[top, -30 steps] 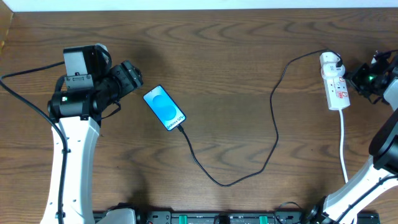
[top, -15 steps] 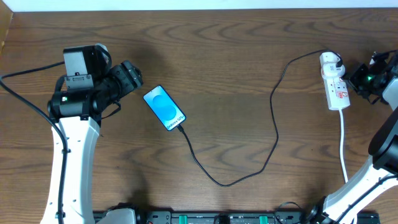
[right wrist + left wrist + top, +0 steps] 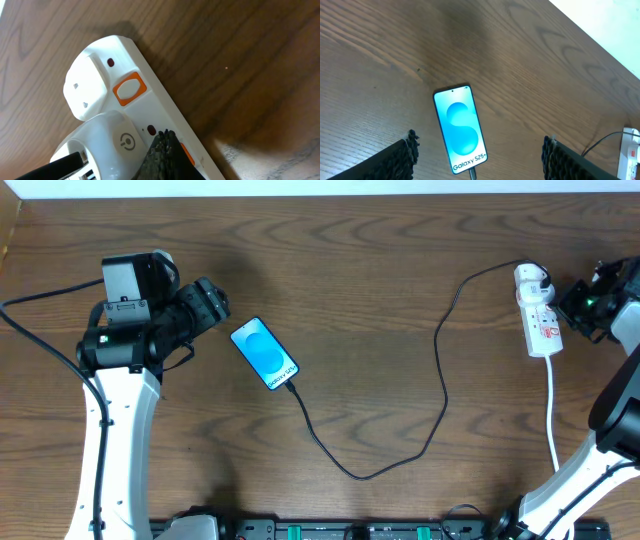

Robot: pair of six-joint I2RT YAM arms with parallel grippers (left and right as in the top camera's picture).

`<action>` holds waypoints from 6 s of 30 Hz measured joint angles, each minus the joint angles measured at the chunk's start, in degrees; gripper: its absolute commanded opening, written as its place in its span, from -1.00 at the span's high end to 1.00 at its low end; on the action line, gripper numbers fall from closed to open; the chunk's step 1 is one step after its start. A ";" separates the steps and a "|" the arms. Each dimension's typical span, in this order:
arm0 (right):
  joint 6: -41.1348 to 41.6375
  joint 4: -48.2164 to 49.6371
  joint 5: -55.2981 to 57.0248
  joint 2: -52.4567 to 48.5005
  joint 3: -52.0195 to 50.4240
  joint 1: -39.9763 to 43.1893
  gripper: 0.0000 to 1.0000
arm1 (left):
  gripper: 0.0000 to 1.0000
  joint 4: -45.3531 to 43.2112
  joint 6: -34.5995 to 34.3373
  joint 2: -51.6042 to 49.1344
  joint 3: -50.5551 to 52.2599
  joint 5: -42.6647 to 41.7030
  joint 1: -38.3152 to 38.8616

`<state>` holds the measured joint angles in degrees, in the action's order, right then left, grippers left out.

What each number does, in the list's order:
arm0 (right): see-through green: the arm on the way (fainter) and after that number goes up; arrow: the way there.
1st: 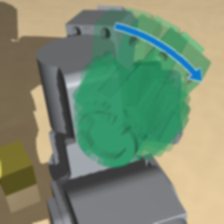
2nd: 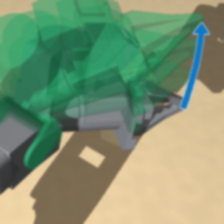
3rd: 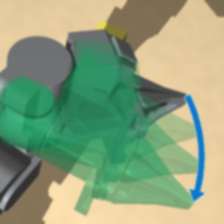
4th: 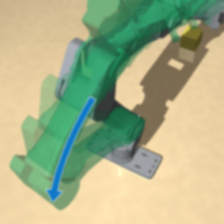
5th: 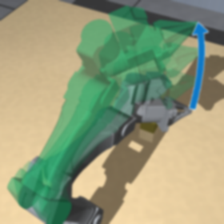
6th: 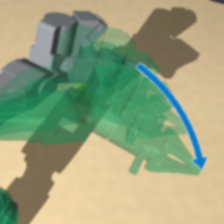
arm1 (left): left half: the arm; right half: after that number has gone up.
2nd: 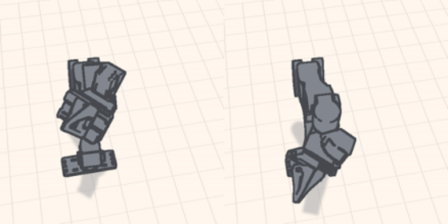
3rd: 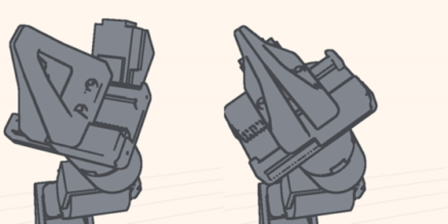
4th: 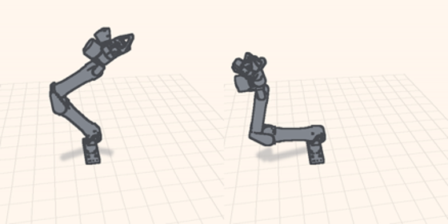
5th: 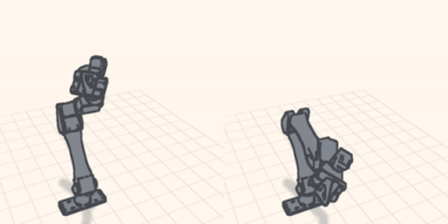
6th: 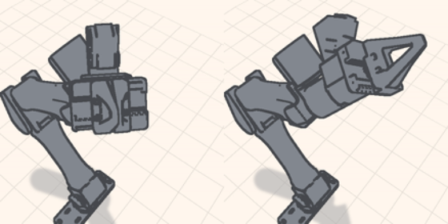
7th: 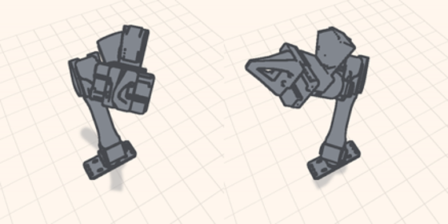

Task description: Plug charger to phone and switch on socket

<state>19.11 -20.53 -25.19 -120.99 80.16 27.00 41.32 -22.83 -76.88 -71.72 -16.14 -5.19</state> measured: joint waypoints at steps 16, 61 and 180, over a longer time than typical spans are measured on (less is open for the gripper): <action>1.97 -1.33 3.41 0.39 0.46 -1.25 0.98 | -0.61 0.00 0.02 0.00 0.00 -0.02 0.00; 15.08 -3.23 9.84 0.90 1.16 -3.41 0.98 | -0.61 0.00 0.02 0.00 0.00 -0.02 0.00; 17.97 1.44 6.91 2.05 -2.19 -2.97 0.98 | -0.61 0.00 0.15 0.00 0.00 0.00 0.00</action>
<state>37.08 -19.09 -18.28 -118.93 77.97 24.03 41.32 -22.68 -76.88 -71.72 -16.14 -5.19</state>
